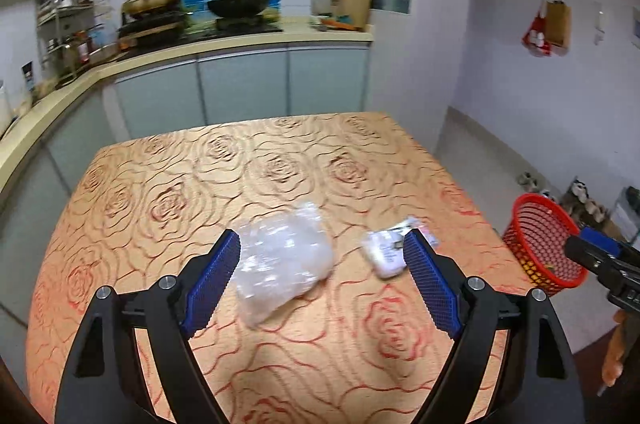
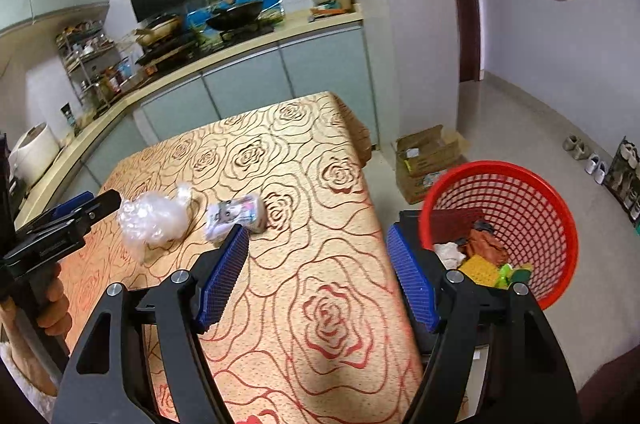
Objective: Collect trash
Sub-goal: 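Move both tools back over the plastic bag and snack packet, then grasp the clear plastic bag with the left tool while the right tool grasps the white snack packet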
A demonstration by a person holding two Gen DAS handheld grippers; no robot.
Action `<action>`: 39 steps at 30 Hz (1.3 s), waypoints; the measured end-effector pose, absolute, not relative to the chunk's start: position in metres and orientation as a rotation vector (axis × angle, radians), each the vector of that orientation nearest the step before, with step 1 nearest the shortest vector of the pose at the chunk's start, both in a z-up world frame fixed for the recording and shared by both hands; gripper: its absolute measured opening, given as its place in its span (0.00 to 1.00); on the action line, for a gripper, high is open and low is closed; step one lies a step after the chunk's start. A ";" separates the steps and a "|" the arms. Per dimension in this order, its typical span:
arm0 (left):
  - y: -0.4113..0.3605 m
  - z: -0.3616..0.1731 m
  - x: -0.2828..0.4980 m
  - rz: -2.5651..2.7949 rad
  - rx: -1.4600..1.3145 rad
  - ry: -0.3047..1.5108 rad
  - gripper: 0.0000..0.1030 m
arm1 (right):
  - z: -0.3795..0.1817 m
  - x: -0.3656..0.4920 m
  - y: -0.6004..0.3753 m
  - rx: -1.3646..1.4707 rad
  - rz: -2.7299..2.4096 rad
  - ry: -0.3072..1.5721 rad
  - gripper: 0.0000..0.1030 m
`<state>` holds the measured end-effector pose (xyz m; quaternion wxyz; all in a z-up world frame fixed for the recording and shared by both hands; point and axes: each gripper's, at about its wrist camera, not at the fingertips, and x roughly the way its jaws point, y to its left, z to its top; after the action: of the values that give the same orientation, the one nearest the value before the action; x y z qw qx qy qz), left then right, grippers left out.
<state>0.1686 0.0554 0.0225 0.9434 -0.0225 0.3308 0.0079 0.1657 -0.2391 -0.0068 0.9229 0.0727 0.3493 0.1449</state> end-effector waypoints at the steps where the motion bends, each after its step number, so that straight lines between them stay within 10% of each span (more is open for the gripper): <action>1: 0.058 0.021 0.168 0.025 -0.047 0.678 0.79 | -0.007 0.166 -0.236 0.147 0.303 0.719 0.68; 39: 0.096 -0.042 0.237 -0.018 -0.117 0.811 0.81 | -0.038 0.217 -0.175 0.071 0.382 0.818 0.75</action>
<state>0.2366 0.0963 -0.0419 0.9172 -0.0571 0.3942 -0.0085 0.2169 -0.1747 -0.0382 0.8992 0.0345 0.3952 0.1845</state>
